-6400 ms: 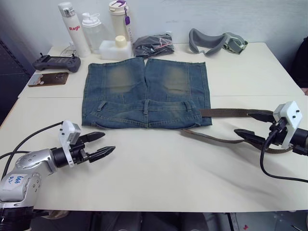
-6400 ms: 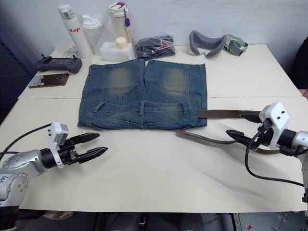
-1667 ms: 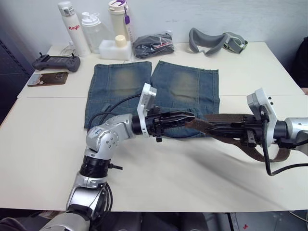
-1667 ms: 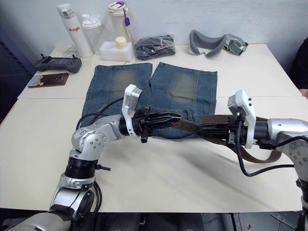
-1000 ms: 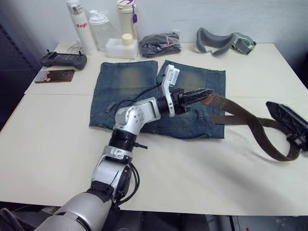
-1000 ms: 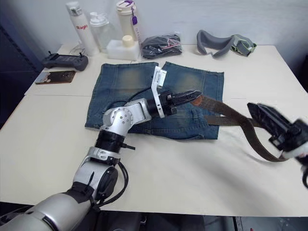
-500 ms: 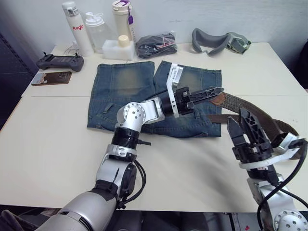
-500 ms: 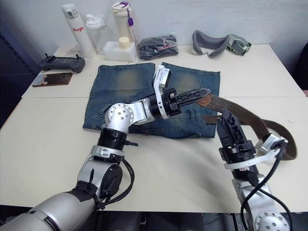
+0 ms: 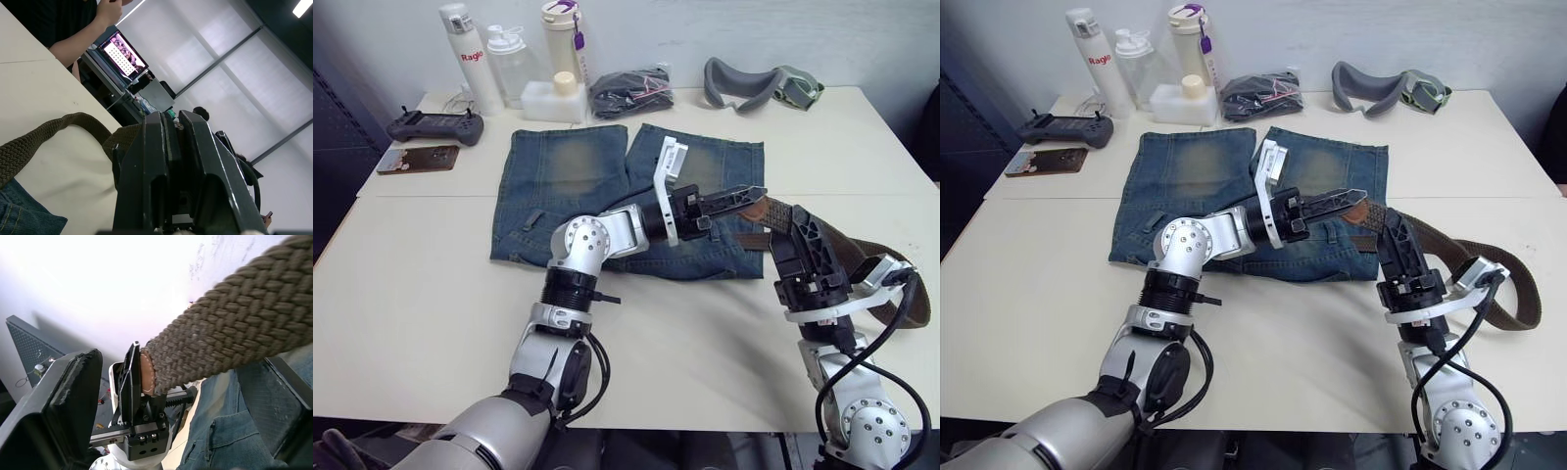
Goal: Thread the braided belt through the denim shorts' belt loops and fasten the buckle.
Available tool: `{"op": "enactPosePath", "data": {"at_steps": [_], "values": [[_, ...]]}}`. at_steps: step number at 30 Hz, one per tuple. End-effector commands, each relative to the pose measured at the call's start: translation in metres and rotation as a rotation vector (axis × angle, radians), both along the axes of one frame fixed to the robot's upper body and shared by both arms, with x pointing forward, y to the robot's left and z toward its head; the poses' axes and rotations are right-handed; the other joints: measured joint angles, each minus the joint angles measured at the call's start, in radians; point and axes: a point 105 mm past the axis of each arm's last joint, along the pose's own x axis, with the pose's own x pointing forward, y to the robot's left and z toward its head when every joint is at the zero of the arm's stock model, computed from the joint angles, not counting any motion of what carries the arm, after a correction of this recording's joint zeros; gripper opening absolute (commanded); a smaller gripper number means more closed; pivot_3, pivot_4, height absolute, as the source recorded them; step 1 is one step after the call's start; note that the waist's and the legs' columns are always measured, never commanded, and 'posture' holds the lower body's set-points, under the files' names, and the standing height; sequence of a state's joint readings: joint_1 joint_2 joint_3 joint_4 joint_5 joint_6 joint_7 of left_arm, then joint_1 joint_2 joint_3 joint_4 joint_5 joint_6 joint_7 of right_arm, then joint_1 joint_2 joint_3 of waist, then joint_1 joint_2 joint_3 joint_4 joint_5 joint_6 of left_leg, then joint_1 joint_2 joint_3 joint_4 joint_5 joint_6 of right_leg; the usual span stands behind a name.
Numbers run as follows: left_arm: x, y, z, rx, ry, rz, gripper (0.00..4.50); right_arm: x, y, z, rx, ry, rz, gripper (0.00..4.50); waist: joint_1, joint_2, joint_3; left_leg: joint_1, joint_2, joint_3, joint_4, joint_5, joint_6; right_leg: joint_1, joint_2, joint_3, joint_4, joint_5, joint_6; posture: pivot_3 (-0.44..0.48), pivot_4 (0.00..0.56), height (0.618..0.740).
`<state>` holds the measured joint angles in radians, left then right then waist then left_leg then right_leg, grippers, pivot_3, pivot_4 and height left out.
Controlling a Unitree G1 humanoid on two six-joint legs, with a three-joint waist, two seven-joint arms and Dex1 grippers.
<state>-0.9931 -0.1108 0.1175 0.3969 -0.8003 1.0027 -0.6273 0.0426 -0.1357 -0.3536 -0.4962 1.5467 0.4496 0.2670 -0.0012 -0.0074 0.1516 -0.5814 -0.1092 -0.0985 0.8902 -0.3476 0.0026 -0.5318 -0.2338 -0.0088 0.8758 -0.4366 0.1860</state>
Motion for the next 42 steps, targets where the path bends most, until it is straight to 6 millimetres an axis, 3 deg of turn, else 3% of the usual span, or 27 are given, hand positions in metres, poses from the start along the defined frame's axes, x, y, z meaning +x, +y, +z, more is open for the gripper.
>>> {"op": "enactPosePath", "data": {"at_steps": [1, 6, 12, 15, 18, 21, 23, 26, 29, 33, 39, 42], "values": [[-0.003, 0.000, 0.007, -0.008, -0.053, 0.005, 0.00, -0.003, -0.001, 0.008, 0.010, -0.056, -0.009, 2.68, 0.000, 0.000, 0.000, 0.000, 0.000, 0.000, 0.000, 0.000, 0.000, 0.000, 0.000, 0.000, 0.000, 0.000, 0.000, 0.000, 0.150, 0.636], [0.000, 0.001, 0.002, 0.020, -0.059, 0.010, 0.00, -0.002, -0.003, 0.008, 0.024, -0.062, -0.033, 0.12, -0.001, 0.000, 0.000, 0.000, 0.000, 0.000, 0.000, 0.000, 0.000, 0.000, -0.001, 0.000, 0.000, 0.000, 0.000, 0.000, 0.150, 0.636], [0.007, 0.005, -0.003, 0.047, -0.097, 0.053, 0.00, -0.001, -0.011, 0.010, 0.019, -0.066, -0.080, 0.04, 0.000, 0.000, 0.000, 0.000, 0.000, 0.000, 0.000, 0.000, 0.000, 0.000, -0.001, 0.001, 0.000, 0.000, 0.000, 0.000, 0.150, 0.636], [0.023, 0.017, 0.002, 0.053, -0.165, 0.166, 1.26, -0.001, -0.020, 0.011, -0.031, -0.055, -0.120, 0.00, 0.000, 0.000, 0.000, 0.000, 0.000, 0.000, 0.000, 0.000, 0.000, 0.000, -0.001, 0.001, 0.000, 0.000, 0.000, 0.000, 0.150, 0.636], [0.032, 0.029, -0.003, 0.165, -0.359, 0.245, 2.62, -0.004, -0.036, 0.014, -0.099, -0.034, -0.170, 0.00, 0.000, 0.000, 0.000, 0.000, 0.000, 0.000, 0.000, 0.000, 0.000, 0.000, -0.002, 0.001, 0.000, 0.000, 0.000, 0.000, 0.150, 0.636], [0.025, 0.035, -0.012, 0.258, -0.570, 0.207, 4.02, -0.009, -0.053, 0.019, -0.164, -0.017, -0.212, 0.00, 0.001, 0.000, 0.000, 0.000, 0.000, 0.000, 0.000, 0.000, 0.000, -0.001, -0.003, 0.002, 0.000, 0.000, -0.001, 0.000, 0.150, 0.636], [0.006, 0.035, -0.033, 0.355, -0.799, 0.095, 4.44, -0.013, -0.074, 0.025, -0.236, 0.010, -0.258, 0.00, 0.003, 0.001, 0.000, -0.001, -0.001, 0.001, 0.001, 0.000, 0.000, -0.001, -0.003, 0.002, 0.000, 0.000, -0.001, 0.000, 0.150, 0.636], [-0.010, 0.035, -0.054, 0.408, -0.943, -0.023, 4.44, -0.015, -0.085, 0.032, -0.305, 0.031, -0.276, 0.00, 0.006, 0.001, 0.000, -0.002, -0.001, 0.003, 0.004, -0.002, 0.003, 0.000, -0.006, 0.000, 0.000, -0.001, -0.003, 0.000, 0.150, 0.636], [-0.012, 0.032, -0.070, 0.460, -1.041, -0.056, 4.44, -0.015, -0.085, 0.037, -0.362, 0.046, -0.265, 0.00, 0.008, 0.001, 0.000, -0.005, 0.000, 0.003, 0.006, -0.002, 0.004, -0.001, -0.007, 0.000, -0.002, -0.003, -0.006, 0.000, 0.150, 0.636], [0.003, 0.021, -0.091, 0.566, -1.157, -0.001, 4.44, -0.011, -0.076, 0.043, -0.425, 0.061, -0.262, 0.00, 0.009, 0.001, 0.000, -0.006, 0.000, 0.003, 0.006, -0.002, 0.005, 0.000, -0.008, 0.001, -0.003, -0.003, -0.006, 0.000, 0.150, 0.636], [0.023, 0.005, -0.093, 0.625, -1.275, 0.144, 4.44, -0.010, -0.060, 0.054, -0.430, 0.036, -0.258, 0.00, 0.008, 0.000, 0.000, -0.008, -0.001, 0.002, 0.007, -0.002, 0.007, -0.001, -0.009, 0.000, -0.004, 0.000, 0.000, 0.000, 0.150, 0.636], [0.024, 0.000, -0.092, 0.616, -1.308, 0.156, 3.24, -0.010, -0.057, 0.055, -0.436, 0.035, -0.261, 0.00, 0.010, 0.000, 0.000, -0.008, -0.001, 0.002, 0.007, -0.001, 0.007, -0.001, -0.008, -0.001, -0.004, 0.002, 0.004, 0.000, 0.150, 0.636]]}}
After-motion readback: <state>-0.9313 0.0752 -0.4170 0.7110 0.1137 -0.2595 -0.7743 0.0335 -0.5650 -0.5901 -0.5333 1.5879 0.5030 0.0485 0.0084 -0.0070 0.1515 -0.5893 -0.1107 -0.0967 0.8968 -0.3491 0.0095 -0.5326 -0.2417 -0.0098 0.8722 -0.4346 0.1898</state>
